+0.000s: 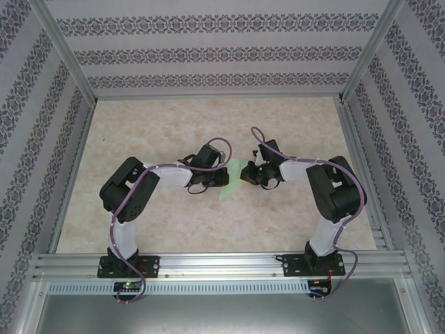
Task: Fold a paper plane with a square sheet of paper (pick it up from the middle)
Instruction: Fourth fold the wing at the center of the table.
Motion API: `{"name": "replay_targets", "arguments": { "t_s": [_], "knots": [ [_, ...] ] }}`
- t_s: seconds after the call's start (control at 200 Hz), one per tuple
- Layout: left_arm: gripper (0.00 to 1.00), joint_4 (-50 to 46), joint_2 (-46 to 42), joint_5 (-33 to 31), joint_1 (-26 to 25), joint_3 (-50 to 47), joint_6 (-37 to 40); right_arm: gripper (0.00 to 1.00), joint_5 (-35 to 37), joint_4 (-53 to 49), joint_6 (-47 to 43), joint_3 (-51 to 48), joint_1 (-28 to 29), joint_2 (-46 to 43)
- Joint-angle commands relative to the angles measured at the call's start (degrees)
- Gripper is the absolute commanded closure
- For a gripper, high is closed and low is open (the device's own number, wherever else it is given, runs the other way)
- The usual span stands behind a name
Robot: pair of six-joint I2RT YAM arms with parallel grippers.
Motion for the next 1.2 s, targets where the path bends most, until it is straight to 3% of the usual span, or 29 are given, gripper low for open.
{"name": "replay_targets", "arguments": {
  "t_s": [0.0,0.225,0.669,1.199],
  "knots": [
    [0.95,-3.0,0.3,-2.9,-0.2,-2.2,-1.1,0.90,-0.5,0.8,0.2,0.6,-0.6,0.8],
    [1.00,-3.5,0.2,-2.5,-0.2,-3.4,-1.8,0.90,-5.7,6.8,1.4,4.3,0.4,-0.1],
    [1.00,-6.1,0.7,-2.1,-0.2,-3.5,-2.8,0.94,-4.9,6.3,0.5,10.9,-0.1,9.8],
    [1.00,-9.7,0.7,-0.9,-0.2,-5.1,-3.0,0.94,-1.8,5.4,-1.7,16.6,-8.3,16.4]
  ]
}}
